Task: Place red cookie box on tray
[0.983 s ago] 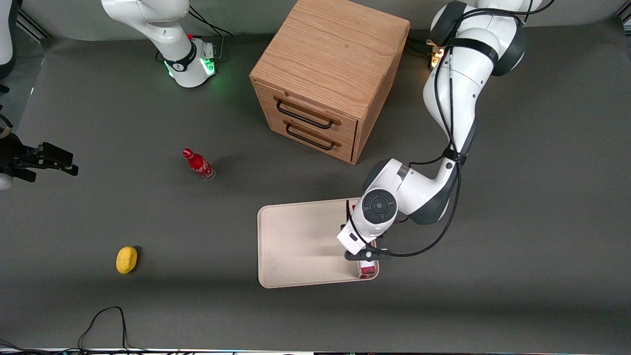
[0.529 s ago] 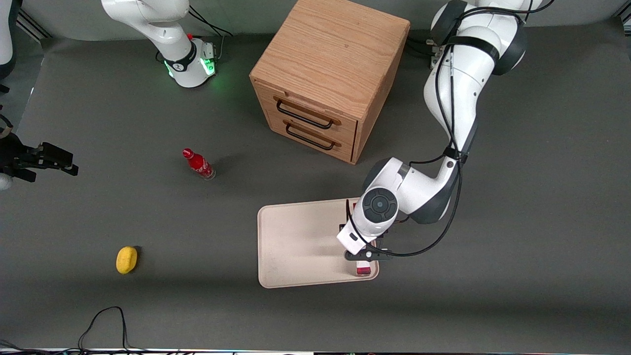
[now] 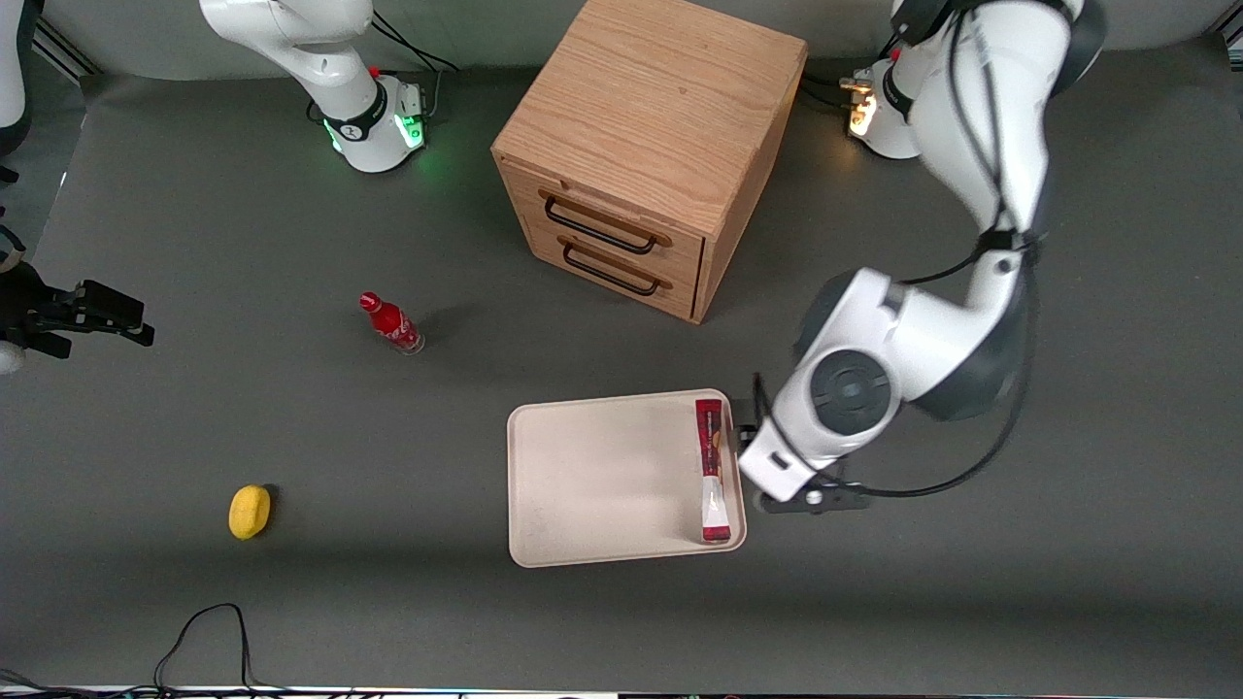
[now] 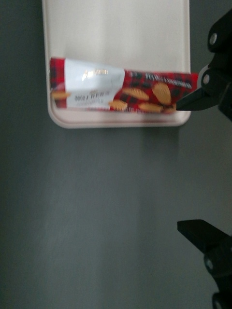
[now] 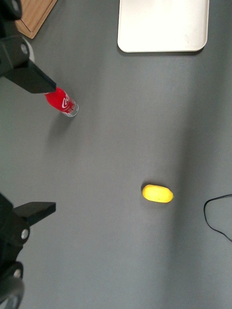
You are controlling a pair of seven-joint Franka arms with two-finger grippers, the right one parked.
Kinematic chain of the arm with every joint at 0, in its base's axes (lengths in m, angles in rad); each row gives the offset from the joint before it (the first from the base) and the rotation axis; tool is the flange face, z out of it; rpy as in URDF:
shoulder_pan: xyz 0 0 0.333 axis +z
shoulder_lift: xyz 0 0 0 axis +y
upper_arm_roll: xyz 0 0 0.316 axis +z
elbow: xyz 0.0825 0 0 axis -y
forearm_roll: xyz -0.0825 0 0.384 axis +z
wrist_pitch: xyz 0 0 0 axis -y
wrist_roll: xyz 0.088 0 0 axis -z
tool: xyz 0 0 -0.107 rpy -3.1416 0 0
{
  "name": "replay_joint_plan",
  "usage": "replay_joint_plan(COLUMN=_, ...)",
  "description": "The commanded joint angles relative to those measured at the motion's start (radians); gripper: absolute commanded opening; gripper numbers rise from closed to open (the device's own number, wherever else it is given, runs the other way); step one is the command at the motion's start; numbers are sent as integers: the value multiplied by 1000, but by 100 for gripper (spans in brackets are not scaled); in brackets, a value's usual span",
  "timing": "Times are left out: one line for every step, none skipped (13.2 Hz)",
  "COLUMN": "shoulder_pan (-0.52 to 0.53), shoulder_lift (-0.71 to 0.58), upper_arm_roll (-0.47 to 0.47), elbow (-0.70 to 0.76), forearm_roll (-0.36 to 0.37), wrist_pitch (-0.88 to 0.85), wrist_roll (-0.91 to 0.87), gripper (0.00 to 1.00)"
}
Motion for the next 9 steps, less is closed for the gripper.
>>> replay_joint_plan(shoulder_pan=110, shoulder_lift=-290, upper_arm_roll=-5, elbow=-329, forearm_roll=-51, wrist_pitch=17, wrist_roll=119, gripper=100)
replay_joint_plan(shoulder_pan=151, shoulder_lift=-364, upper_arm_roll=-5, elbow=-399, forearm_roll=-60, wrist_pitch=13, wrist_roll=157, gripper=100)
replay_joint_plan(shoulder_pan=190, shoulder_lift=-441, upper_arm_roll=3, elbow=-482, forearm_roll=-63, wrist_pitch=20, wrist_roll=202, gripper=100)
replay_joint_plan(shoulder_pan=225, shoulder_lift=-507, upper_arm_roll=8, elbow=-543, forearm_roll=-65, wrist_pitch=23, wrist_roll=232, gripper=100)
replay_joint_plan(shoulder_pan=237, shoulder_lift=-568, upper_arm_roll=23, elbow=-594, forearm_roll=-65, wrist_pitch=26, wrist_roll=263, gripper=100)
replay_joint_plan(shoulder_pan=225, shoulder_lift=-626, upper_arm_roll=72, elbow=-652, forearm_roll=-66, wrist_pitch=30, wrist_roll=310, gripper=100)
replay_joint_plan(shoulder_pan=207, shoulder_lift=-683, upper_arm_roll=130, elbow=-720, forearm_roll=-68, wrist_pitch=42, wrist_roll=364, gripper=100)
replay_joint_plan(shoulder_pan=173, shoulder_lift=-725, upper_arm_roll=194, elbow=-746, forearm_roll=-81, wrist_pitch=42, wrist_roll=383, gripper=100)
replay_joint_plan(shoulder_pan=140, shoulder_lift=-742, upper_arm_roll=274, elbow=-745, forearm_roll=-85, wrist_pitch=25, wrist_roll=386, gripper=100)
